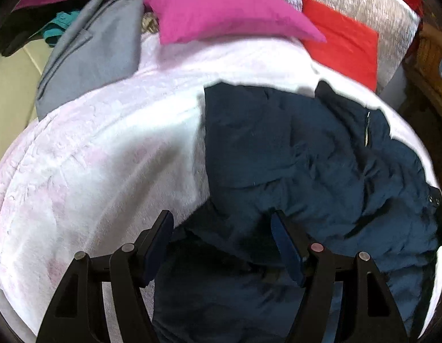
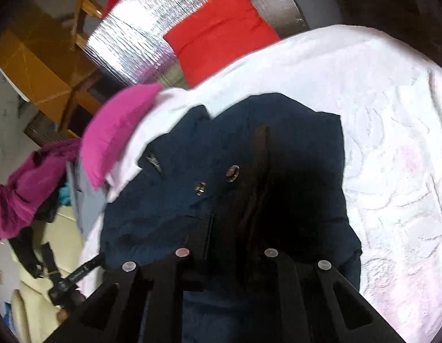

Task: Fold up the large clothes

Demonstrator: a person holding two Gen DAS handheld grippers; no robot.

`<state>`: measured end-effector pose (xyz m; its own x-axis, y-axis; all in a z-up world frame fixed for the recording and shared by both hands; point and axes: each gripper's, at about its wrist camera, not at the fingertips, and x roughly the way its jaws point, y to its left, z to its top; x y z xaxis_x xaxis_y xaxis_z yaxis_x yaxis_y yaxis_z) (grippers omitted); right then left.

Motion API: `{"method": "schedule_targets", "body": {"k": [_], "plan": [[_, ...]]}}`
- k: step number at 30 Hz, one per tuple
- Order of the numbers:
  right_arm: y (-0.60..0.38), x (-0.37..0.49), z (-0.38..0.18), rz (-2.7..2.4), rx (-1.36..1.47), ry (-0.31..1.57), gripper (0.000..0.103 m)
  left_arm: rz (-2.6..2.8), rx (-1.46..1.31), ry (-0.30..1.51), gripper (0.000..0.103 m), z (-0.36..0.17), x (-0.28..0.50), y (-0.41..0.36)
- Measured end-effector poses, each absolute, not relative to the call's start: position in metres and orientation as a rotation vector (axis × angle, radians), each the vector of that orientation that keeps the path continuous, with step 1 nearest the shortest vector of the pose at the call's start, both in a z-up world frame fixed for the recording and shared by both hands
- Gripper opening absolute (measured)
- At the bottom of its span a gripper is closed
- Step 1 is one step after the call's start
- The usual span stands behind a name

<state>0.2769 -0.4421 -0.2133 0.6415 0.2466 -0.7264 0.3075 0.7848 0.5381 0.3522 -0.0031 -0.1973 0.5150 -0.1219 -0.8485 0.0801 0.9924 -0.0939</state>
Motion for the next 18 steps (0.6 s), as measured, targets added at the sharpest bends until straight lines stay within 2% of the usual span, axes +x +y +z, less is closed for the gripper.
{"method": "schedule_targets", "body": {"k": [1, 4, 8, 10, 12, 15, 18], "plan": [[-0.444, 0.282, -0.225, -0.039, 0.719, 0.941, 0.023, -0.121, -0.035, 1.03, 0.071, -0.2, 0.353, -0.005], [-0.45, 0.282, -0.225, -0.022, 0.772, 0.945, 0.024, -0.122, -0.031, 1.028, 0.071, -0.198, 0.354, -0.005], [-0.47, 0.263, -0.203, -0.047, 0.794, 0.864, 0.033, -0.139, -0.082, 0.995, 0.071, -0.187, 0.352, 0.004], [-0.488, 0.251, -0.194, -0.067, 0.825, 0.8, 0.06, -0.148, -0.103, 0.967, 0.071, -0.181, 0.351, 0.008], [-0.502, 0.242, -0.191, -0.116, 0.832, 0.76, 0.075, -0.178, -0.146, 0.942, 0.073, -0.174, 0.351, 0.013], [-0.514, 0.245, -0.198, -0.129, 0.865, 0.777, 0.076, -0.229, -0.212, 0.952, 0.079, -0.173, 0.355, 0.016], [-0.507, 0.263, -0.213, -0.104, 0.861, 0.848, 0.076, -0.271, -0.262, 0.992, 0.079, -0.18, 0.359, 0.013]]}}
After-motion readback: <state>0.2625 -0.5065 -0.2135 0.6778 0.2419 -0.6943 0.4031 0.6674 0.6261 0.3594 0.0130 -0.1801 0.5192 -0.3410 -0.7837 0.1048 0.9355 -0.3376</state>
